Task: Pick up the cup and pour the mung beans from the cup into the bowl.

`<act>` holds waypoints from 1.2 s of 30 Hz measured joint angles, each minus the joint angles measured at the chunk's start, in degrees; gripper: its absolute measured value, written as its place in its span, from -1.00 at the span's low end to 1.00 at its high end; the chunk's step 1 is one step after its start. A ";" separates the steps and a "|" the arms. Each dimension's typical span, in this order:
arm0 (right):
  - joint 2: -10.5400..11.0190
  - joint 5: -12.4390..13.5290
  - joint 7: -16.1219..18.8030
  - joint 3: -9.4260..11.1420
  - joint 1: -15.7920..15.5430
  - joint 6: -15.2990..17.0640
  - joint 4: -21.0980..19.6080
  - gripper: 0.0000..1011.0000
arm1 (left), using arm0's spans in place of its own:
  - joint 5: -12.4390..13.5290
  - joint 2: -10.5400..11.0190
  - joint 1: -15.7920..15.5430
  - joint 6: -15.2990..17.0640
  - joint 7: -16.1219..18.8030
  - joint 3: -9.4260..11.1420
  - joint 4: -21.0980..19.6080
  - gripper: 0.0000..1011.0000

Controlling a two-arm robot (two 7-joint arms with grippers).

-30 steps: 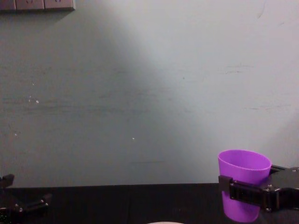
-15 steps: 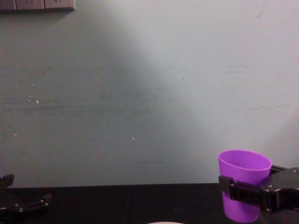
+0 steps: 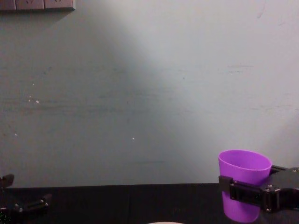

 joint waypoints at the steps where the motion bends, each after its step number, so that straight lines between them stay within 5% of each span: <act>1: 0.00 0.00 0.00 0.00 0.00 0.00 0.00 0.43 | 0.00 0.00 0.00 0.00 0.00 0.00 0.00 0.98; 36: 0.00 0.00 0.01 0.00 0.00 0.00 0.00 0.43 | 0.00 0.00 0.00 0.00 0.00 0.00 0.00 0.98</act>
